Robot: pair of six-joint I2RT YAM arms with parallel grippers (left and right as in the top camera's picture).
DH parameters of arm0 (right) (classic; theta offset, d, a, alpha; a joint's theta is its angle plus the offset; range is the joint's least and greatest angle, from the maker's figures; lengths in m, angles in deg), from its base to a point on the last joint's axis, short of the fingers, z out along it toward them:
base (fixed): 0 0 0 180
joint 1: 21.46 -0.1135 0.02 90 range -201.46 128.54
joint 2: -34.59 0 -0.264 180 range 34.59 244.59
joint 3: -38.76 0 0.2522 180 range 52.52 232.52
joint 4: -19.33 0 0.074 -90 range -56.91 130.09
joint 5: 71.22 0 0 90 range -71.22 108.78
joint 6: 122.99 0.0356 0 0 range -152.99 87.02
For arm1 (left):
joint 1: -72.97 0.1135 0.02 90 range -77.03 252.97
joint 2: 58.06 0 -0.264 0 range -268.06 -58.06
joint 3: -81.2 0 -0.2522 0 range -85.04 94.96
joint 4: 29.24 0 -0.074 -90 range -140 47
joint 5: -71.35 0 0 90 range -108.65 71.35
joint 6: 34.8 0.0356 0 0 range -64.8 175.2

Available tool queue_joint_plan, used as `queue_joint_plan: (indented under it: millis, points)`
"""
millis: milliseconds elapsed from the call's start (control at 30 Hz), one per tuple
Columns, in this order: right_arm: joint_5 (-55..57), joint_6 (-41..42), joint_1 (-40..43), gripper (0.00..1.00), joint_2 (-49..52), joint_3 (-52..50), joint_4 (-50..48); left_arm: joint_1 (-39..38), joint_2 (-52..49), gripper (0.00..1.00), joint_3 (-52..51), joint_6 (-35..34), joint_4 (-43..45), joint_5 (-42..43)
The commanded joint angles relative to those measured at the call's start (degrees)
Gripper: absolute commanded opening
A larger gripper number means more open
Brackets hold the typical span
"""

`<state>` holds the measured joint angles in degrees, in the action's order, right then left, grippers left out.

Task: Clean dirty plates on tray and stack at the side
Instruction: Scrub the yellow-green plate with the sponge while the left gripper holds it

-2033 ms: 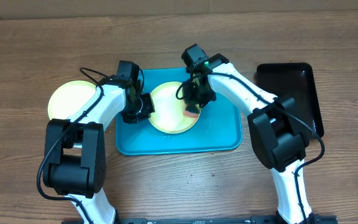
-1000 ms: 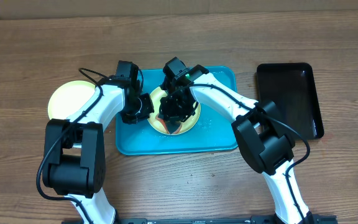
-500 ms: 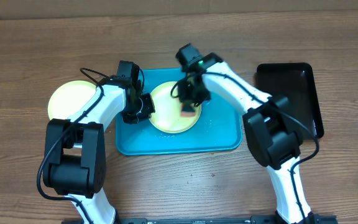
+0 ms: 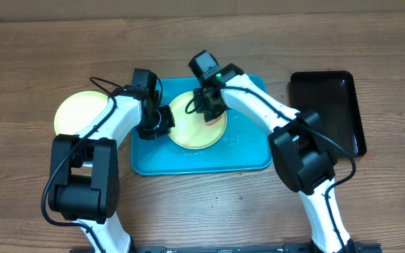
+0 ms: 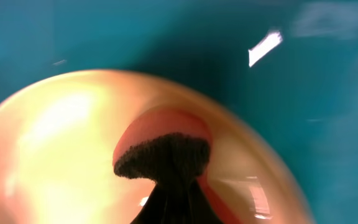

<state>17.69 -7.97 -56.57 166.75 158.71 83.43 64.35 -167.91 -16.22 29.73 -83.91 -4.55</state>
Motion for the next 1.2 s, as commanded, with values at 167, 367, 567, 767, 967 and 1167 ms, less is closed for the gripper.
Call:
queue_joint_plan:
  millis: [167,367,567,767,967,1167]
  points:
    - [-4.68,0.33,-5.22,0.04,1.07,1.03,0.33,0.02,-0.42,0.04,-0.55,0.22,-0.39,-0.96]
    - [-4.94,0.02,-4.26,0.04,1.05,1.03,6.95,0.02,-0.42,0.04,-0.55,0.22,-0.44,-0.96]
    - [2.12,-2.54,-0.83,0.04,1.05,1.14,14.1,0.02,-0.42,0.04,-0.55,0.24,-0.39,-0.96]
    - [5.97,-4.5,2.43,0.04,1.05,1.14,10.14,0.02,-0.42,0.04,-0.55,0.85,-0.31,-0.98]
    - [-2.14,-5.77,2.32,0.04,1.05,1.14,1.7,0.02,-0.42,0.04,-0.55,1.09,-0.35,-1.14]
    - [-14.1,-5.81,1.03,0.04,1.05,1.11,0.26,0.02,-0.42,0.04,-0.55,1.11,-0.35,-1.14]
